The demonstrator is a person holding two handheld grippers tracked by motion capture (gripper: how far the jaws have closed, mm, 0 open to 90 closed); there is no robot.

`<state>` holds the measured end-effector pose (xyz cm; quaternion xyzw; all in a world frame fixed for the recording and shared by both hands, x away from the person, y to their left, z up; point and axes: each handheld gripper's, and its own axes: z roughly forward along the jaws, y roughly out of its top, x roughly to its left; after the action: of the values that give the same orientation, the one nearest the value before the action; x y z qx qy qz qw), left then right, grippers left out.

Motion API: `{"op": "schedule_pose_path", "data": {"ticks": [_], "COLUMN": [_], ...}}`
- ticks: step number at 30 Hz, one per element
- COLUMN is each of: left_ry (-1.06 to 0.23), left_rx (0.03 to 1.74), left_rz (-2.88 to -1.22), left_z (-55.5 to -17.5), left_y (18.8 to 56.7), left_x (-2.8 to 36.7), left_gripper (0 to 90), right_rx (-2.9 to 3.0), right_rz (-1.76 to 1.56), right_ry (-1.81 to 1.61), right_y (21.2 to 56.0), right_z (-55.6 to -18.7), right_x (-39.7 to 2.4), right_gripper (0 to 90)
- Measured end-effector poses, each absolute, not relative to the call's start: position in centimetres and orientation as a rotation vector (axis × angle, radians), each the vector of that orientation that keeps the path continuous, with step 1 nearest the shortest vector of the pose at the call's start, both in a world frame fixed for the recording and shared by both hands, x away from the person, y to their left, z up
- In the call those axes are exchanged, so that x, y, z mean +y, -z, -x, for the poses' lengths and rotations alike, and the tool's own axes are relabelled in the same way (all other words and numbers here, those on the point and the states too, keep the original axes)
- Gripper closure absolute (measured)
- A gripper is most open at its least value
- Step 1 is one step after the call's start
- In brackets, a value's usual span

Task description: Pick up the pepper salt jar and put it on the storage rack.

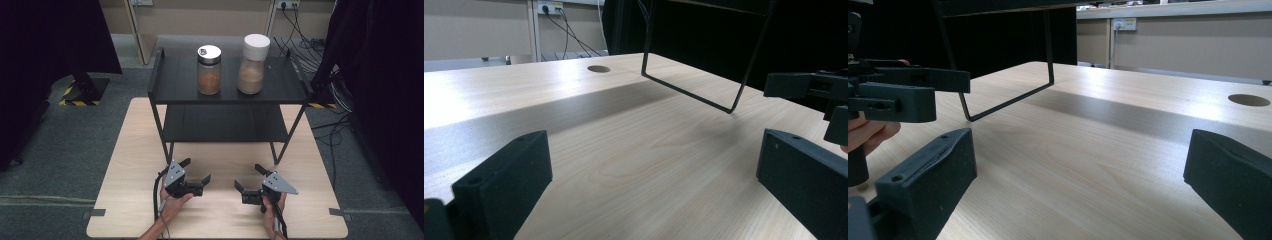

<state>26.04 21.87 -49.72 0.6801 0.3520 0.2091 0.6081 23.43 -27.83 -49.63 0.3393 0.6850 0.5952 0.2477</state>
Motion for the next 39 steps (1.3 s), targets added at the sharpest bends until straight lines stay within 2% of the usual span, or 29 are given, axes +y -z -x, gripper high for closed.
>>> {"op": "schedule_pose_path", "data": {"ticks": [39], "left_ry": [-0.476], "left_rx": [0.814], "left_rz": [-1.575], "left_z": [-26.06], "left_y": [49.74], "left_x": [21.87], "left_gripper": [0.7], "right_rx": [1.866], "right_rz": [-0.929], "right_ry": [-1.614], "right_y": [49.57], "right_z": [-23.42], "right_x": [-28.00], "right_gripper": [0.8]}}
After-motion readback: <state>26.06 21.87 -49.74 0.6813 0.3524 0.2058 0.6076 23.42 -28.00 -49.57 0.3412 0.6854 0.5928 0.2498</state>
